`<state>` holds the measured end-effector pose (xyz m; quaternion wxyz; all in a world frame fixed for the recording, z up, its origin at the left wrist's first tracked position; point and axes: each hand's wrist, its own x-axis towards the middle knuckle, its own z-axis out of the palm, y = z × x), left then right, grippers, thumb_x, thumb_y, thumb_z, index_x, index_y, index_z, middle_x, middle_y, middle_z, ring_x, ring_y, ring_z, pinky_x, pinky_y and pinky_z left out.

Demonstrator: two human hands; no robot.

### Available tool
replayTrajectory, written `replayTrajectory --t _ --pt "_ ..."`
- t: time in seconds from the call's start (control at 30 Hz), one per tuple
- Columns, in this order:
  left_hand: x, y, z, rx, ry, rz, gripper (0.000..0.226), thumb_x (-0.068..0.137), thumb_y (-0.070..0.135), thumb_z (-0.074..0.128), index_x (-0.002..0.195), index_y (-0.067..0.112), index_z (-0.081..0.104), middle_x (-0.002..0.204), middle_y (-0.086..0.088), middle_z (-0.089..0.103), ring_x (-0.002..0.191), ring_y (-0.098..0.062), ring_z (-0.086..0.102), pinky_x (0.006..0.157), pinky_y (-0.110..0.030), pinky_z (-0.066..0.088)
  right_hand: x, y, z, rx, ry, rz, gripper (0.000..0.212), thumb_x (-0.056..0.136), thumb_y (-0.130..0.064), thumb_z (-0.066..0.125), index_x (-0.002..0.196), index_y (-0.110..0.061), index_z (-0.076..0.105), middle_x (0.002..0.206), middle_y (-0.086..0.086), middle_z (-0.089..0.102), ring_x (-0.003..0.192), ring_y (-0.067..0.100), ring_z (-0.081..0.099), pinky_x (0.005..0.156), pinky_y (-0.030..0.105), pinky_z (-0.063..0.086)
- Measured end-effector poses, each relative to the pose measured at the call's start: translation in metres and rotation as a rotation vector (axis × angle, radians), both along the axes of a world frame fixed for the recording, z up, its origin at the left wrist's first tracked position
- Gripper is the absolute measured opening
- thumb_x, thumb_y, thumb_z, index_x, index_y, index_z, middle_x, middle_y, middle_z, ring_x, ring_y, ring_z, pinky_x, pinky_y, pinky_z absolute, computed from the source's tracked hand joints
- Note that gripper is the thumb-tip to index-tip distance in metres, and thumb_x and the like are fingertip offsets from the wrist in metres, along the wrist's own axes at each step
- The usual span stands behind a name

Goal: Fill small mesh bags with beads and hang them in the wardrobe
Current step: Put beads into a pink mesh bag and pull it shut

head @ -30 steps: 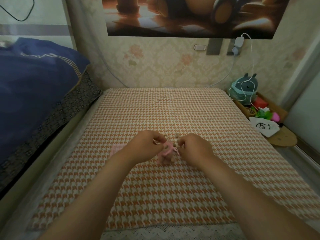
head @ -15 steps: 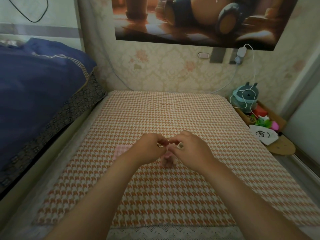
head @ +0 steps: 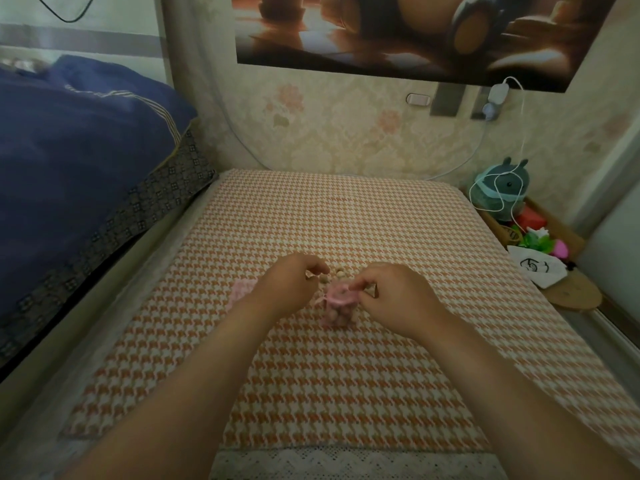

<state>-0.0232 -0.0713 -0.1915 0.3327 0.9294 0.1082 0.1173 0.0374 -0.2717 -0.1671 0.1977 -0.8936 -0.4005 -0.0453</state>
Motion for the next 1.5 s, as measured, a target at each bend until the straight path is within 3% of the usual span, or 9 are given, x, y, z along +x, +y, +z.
replayTrajectory --t 0.1,0.23,0.53,0.77,0.9,1.03,1.2,1.3,1.5 --pt "0.007 0.001 -0.017 0.074 0.055 -0.078 0.033 0.09 0.008 0.059 0.114 0.027 0.072 0.108 0.012 0.066 0.09 -0.007 0.06 0.08 -0.024 0.05 0.003 -0.001 -0.001 -0.005 -0.006 0.0 0.019 0.093 -0.031 0.066 0.108 -0.031 0.076 0.107 -0.015 0.069 0.087 0.004 0.059 0.074 0.025 0.049" --pt "0.017 -0.001 -0.032 0.22 0.107 -0.137 0.023 0.082 0.007 0.064 0.096 0.022 0.074 0.096 0.002 0.066 0.086 -0.018 0.063 0.074 -0.034 0.056 0.006 -0.002 -0.005 -0.001 0.002 0.008 0.018 0.092 -0.03 0.066 0.107 -0.033 0.076 0.106 -0.015 0.069 0.079 0.002 0.054 0.071 0.024 0.047" --pt "0.018 -0.002 -0.035 0.344 0.111 -0.146 0.013 0.086 0.009 0.065 0.094 0.016 0.072 0.098 -0.004 0.059 0.081 -0.022 0.06 0.075 -0.038 0.055 0.006 -0.003 -0.009 0.005 0.006 0.013 0.017 0.092 -0.03 0.065 0.105 -0.035 0.075 0.105 -0.015 0.069 0.077 -0.002 0.05 0.068 0.021 0.043" --pt "0.008 -0.004 -0.003 0.002 -0.069 0.053 0.008 0.09 0.027 0.068 0.097 0.023 0.069 0.095 0.01 0.066 0.086 -0.009 0.062 0.077 -0.029 0.052 -0.001 -0.004 -0.004 0.009 0.018 0.003 0.016 0.093 -0.032 0.064 0.104 -0.036 0.075 0.106 -0.015 0.069 0.08 0.001 0.055 0.068 0.023 0.045" --pt "-0.002 -0.015 0.025 -0.126 -0.152 0.043 0.013 0.088 0.032 0.072 0.098 0.029 0.064 0.09 0.014 0.066 0.072 0.002 0.058 0.064 -0.016 0.044 -0.002 -0.005 -0.002 0.005 0.015 0.0 0.016 0.093 -0.032 0.064 0.104 -0.037 0.074 0.107 -0.016 0.069 0.084 0.001 0.056 0.071 0.026 0.046" --pt "-0.011 -0.03 0.035 -0.075 -0.116 -0.068 0.007 0.086 0.031 0.074 0.089 0.029 0.068 0.084 0.017 0.067 0.071 0.004 0.059 0.063 -0.01 0.044 -0.002 -0.005 -0.002 -0.018 -0.003 -0.015 0.015 0.094 -0.036 0.062 0.103 -0.036 0.074 0.108 -0.015 0.069 0.081 0.001 0.052 0.067 0.024 0.04" --pt "-0.012 -0.03 0.023 0.109 -0.053 -0.079 0.012 0.086 0.041 0.07 0.093 0.032 0.071 0.096 0.014 0.061 0.085 -0.007 0.06 0.077 -0.032 0.053 -0.004 -0.005 -0.001 -0.011 0.011 -0.018 0.016 0.094 -0.038 0.061 0.103 -0.037 0.074 0.107 -0.016 0.068 0.083 0.0 0.052 0.064 0.02 0.039" --pt "-0.011 -0.028 0.021 0.115 -0.035 -0.086 0.012 0.086 0.041 0.07 0.095 0.033 0.072 0.103 0.011 0.057 0.089 -0.007 0.059 0.082 -0.035 0.055 -0.007 -0.005 0.001 -0.004 0.014 -0.003 0.016 0.094 -0.038 0.061 0.103 -0.037 0.074 0.106 -0.017 0.068 0.082 0.0 0.053 0.066 0.021 0.042" --pt "-0.013 -0.026 0.031 0.024 0.093 -0.133 0.022 0.093 0.027 0.062 0.11 0.024 0.075 0.11 0.009 0.072 0.095 -0.004 0.062 0.081 -0.019 0.048 -0.007 -0.006 0.003 -0.034 0.009 0.017 0.021 0.094 -0.037 0.057 0.107 -0.036 0.073 0.112 -0.015 0.066 0.099 0.008 0.062 0.074 0.026 0.047"
